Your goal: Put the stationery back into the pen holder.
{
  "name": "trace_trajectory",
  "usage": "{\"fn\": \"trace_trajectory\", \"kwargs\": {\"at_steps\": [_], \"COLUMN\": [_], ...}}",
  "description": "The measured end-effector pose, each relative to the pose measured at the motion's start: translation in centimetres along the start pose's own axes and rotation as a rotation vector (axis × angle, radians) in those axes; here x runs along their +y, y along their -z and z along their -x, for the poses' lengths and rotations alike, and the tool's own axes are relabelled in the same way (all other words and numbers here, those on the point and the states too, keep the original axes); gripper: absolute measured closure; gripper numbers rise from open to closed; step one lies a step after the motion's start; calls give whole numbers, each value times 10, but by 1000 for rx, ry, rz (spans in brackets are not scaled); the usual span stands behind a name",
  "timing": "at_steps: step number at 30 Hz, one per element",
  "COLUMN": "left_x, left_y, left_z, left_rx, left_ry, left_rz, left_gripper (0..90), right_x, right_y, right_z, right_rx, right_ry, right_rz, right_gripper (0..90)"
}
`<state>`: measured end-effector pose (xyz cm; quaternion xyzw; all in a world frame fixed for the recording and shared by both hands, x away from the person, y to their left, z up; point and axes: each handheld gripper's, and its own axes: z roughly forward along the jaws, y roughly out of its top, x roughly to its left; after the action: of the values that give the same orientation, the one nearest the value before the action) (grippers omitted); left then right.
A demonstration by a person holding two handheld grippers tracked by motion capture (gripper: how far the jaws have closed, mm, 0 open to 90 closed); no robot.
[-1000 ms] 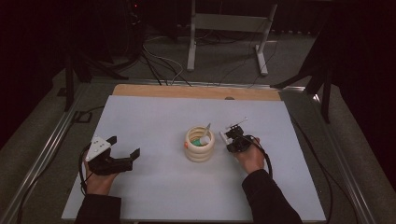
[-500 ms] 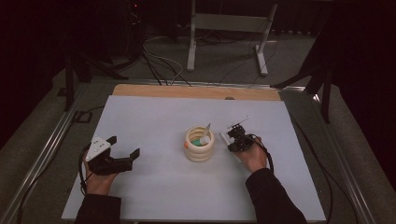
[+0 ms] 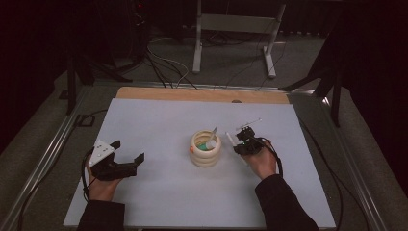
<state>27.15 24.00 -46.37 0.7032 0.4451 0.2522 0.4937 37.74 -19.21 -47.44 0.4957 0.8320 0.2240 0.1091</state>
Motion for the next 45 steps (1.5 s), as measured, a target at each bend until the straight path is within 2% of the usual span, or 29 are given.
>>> {"fn": "trace_trajectory", "kwargs": {"at_steps": [8,9,12,14,17,25,32,41,45], "left_x": [0,0,0,0,0,0,0,-1,0], "left_y": [0,0,0,0,0,-1,-1,-1,-1], "left_z": [0,0,0,0,0,0,0,0,0], "left_rx": [0,0,0,-1,-1,-1,-3,-2,-1], "left_ry": [0,1,0,0,1,1,1,1,2], "left_rz": [1,1,1,0,1,0,-2,-4,-2], "left_gripper": [2,2,2,2,2,2,2,2,2], "right_x": [3,5,6,9,10,17,19,21,22], "right_y": [10,15,20,27,30,46,52,55,58], "right_z": [-4,-5,-6,-9,-10,-20,-23,-25,-28], "right_rx": [17,23,24,30,32,34,35,55,67], "right_ry": [10,11,18,31,36,78,95,91,91], "right_rz": [55,86,108,156,166,285,347,413,465], "right_gripper": [796,796,796,797,796,796,797,796,796]}}
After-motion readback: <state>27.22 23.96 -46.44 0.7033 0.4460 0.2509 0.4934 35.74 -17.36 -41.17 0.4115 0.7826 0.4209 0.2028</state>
